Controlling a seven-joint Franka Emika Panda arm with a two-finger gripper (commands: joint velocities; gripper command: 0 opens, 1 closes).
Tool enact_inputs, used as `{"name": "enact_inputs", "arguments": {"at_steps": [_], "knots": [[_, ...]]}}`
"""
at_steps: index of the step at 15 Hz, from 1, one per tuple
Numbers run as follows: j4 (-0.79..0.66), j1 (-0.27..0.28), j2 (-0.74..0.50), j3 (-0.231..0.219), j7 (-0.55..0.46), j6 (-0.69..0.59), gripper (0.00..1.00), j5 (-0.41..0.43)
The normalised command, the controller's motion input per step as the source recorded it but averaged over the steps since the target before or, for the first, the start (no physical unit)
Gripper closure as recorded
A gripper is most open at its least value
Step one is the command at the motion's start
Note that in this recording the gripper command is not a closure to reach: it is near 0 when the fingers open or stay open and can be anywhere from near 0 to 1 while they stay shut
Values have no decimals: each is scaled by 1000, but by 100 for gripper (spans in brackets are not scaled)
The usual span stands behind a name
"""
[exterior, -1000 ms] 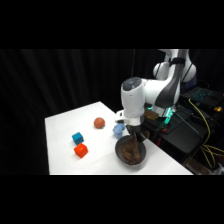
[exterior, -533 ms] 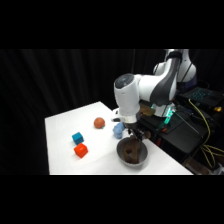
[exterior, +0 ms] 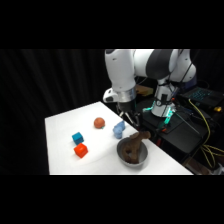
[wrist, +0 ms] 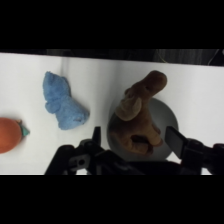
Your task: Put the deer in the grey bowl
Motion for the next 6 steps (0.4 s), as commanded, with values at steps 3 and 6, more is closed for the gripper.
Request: {"name": "enact_inputs", "arguments": {"at_steps": [3,6], "knots": [[137,-103,-360,-101,-156,-179,0,5],[122,-64,-196,-54,-78,-103,0,8]]}}
